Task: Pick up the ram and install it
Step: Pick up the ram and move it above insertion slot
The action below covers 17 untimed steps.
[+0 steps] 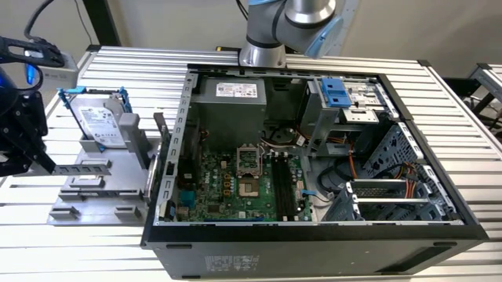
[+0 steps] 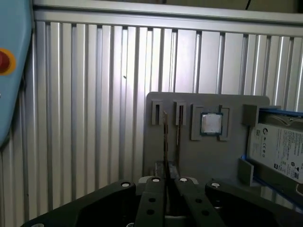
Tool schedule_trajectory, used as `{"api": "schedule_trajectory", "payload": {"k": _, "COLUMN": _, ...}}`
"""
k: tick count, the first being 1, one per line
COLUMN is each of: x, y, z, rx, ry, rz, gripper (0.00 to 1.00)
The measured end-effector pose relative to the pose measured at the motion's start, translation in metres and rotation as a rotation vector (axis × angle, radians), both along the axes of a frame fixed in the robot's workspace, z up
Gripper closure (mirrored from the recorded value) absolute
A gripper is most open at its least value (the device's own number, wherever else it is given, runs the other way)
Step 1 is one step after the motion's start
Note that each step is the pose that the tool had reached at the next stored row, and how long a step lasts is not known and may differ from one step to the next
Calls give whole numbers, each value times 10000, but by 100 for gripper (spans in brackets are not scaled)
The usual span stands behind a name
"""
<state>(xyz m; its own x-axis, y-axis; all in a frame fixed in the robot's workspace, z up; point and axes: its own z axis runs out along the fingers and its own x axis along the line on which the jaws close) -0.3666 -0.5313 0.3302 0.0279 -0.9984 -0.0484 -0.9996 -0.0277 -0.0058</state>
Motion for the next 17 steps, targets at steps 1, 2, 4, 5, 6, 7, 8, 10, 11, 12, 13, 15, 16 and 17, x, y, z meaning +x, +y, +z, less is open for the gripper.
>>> {"api": "schedule_trajectory", "payload": {"k": 1, "x": 0, "y": 0, "z": 13, "rx": -1, "ry": 0, "rz": -1, "gripper": 100}}
{"api": "schedule_trajectory", "payload": {"k": 2, "x": 0, "y": 0, "z": 24, "rx": -1, "ry": 0, "rz": 0, "gripper": 100}}
{"api": "schedule_trajectory", "payload": {"k": 4, "x": 0, "y": 0, "z": 46, "rx": -1, "ry": 0, "rz": 0, "gripper": 100}}
{"api": "schedule_trajectory", "payload": {"k": 5, "x": 0, "y": 0, "z": 56, "rx": -1, "ry": 0, "rz": -1, "gripper": 100}}
{"api": "schedule_trajectory", "payload": {"k": 6, "x": 0, "y": 0, "z": 67, "rx": -2, "ry": 1, "rz": 0, "gripper": 100}}
{"api": "schedule_trajectory", "payload": {"k": 7, "x": 0, "y": 0, "z": 77, "rx": -2, "ry": 1, "rz": -1, "gripper": 100}}
{"api": "schedule_trajectory", "payload": {"k": 8, "x": 0, "y": 0, "z": 87, "rx": -2, "ry": 0, "rz": 0, "gripper": 100}}
{"api": "schedule_trajectory", "payload": {"k": 10, "x": 0, "y": 0, "z": 107, "rx": -2, "ry": 0, "rz": -1, "gripper": 100}}
{"api": "schedule_trajectory", "payload": {"k": 11, "x": 0, "y": 0, "z": 117, "rx": -3, "ry": 0, "rz": 0, "gripper": 100}}
{"api": "schedule_trajectory", "payload": {"k": 12, "x": 0, "y": 0, "z": 128, "rx": -4, "ry": 1, "rz": 0, "gripper": 100}}
{"api": "schedule_trajectory", "payload": {"k": 13, "x": 0, "y": 0, "z": 139, "rx": -3, "ry": 0, "rz": -1, "gripper": 100}}
{"api": "schedule_trajectory", "payload": {"k": 15, "x": 0, "y": 0, "z": 161, "rx": -6, "ry": 1, "rz": 0, "gripper": 100}}
{"api": "schedule_trajectory", "payload": {"k": 16, "x": 0, "y": 0, "z": 171, "rx": -6, "ry": 0, "rz": 0, "gripper": 100}}
{"api": "schedule_trajectory", "payload": {"k": 17, "x": 0, "y": 0, "z": 180, "rx": -6, "ry": 1, "rz": 0, "gripper": 100}}
